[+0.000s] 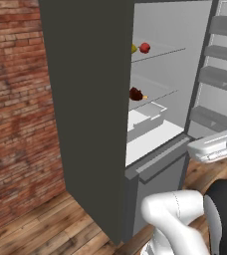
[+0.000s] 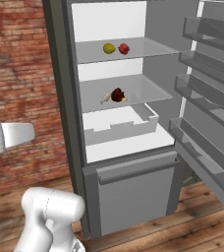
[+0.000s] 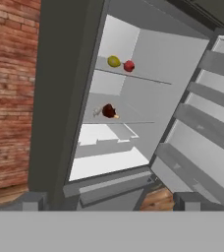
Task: Gather the lemon and bell pepper from the fridge and place them on a tray on the dining counter. Then gather the fish and steak from the fridge and place them on the other tray.
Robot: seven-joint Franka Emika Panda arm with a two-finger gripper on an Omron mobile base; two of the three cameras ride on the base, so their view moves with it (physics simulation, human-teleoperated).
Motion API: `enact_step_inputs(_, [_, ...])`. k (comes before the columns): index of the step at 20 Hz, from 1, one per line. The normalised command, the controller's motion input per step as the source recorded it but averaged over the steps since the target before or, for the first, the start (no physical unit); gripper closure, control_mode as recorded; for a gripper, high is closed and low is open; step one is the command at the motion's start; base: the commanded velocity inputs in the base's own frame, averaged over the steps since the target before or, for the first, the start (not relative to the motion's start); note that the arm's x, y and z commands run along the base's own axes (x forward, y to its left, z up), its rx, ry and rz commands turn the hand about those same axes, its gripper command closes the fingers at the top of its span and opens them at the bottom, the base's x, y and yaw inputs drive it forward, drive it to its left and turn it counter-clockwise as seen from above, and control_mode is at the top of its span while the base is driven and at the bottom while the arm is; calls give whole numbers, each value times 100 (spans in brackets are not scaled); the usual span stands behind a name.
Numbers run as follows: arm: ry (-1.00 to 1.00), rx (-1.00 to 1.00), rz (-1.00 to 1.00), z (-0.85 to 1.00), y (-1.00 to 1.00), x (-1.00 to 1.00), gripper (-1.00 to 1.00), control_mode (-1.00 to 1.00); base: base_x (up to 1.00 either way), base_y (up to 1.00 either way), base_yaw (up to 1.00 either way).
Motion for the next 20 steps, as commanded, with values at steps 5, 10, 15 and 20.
enact_step_inputs(5, [-1,2,0,-3,-7,13,-100,-100,0,0,0])
enact_step_inputs(10, [0,0,0,0,0,0,-100,100,40,-48,1])
enact_step_inputs(15, [0,0,0,0,0,0,-100,100,40,-43,4])
enact_step_inputs(20, [0,0,0,0,0,0,-100,100,44,-16,16])
